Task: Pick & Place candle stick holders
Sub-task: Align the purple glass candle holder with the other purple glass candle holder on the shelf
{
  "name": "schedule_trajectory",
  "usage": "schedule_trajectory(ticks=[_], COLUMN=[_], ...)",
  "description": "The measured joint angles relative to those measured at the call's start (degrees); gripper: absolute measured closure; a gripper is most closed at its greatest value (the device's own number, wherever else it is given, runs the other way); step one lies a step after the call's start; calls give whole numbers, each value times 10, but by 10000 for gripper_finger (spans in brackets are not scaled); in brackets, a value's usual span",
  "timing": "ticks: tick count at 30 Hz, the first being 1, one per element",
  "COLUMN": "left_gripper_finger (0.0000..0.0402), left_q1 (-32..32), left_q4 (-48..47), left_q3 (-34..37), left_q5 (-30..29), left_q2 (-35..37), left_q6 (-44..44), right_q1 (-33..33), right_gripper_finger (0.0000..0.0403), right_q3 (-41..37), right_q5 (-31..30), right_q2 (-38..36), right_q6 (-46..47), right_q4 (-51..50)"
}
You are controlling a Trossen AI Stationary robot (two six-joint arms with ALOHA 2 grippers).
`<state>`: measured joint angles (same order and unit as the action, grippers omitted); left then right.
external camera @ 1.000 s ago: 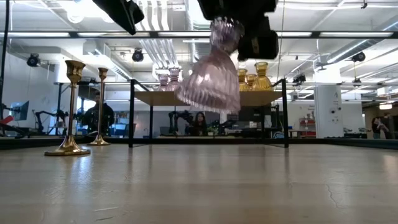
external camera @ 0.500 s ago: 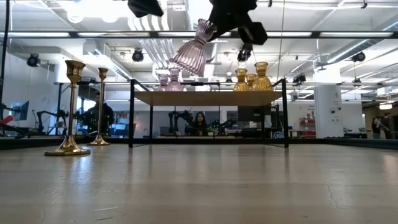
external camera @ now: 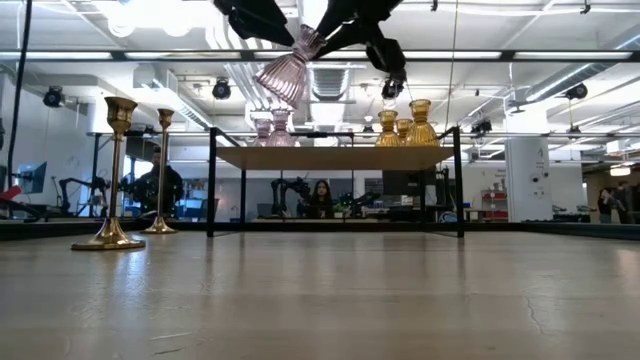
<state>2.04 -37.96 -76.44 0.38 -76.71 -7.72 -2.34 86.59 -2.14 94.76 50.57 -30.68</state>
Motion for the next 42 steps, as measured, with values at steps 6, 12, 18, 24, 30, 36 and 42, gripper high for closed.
schedule_trajectory(ticks=[6,12,18,24,30,36,42], left_gripper_finger=[144,146,147,149,203,275,275], left_q1=[0,0,1,1,1,0,0], left_q4=[9,30,41,40,39,41,40], left_q3=[0,0,0,0,0,0,0], left_q5=[-5,-6,-10,-21,-43,-47,-55], left_q2=[-22,-40,-53,-54,-55,-55,-55], left_q6=[2,2,1,1,-3,-12,-13], right_q1=[0,1,1,1,2,2,2], right_gripper_finger=[379,379,379,379,379,380,381], right_q3=[0,0,0,0,0,0,0], right_q5=[0,1,2,5,6,10,9], right_q2=[0,0,0,0,0,0,0], right_q6=[-3,-8,-13,-15,-17,-13,-14], right_q4=[0,7,27,26,28,26,26])
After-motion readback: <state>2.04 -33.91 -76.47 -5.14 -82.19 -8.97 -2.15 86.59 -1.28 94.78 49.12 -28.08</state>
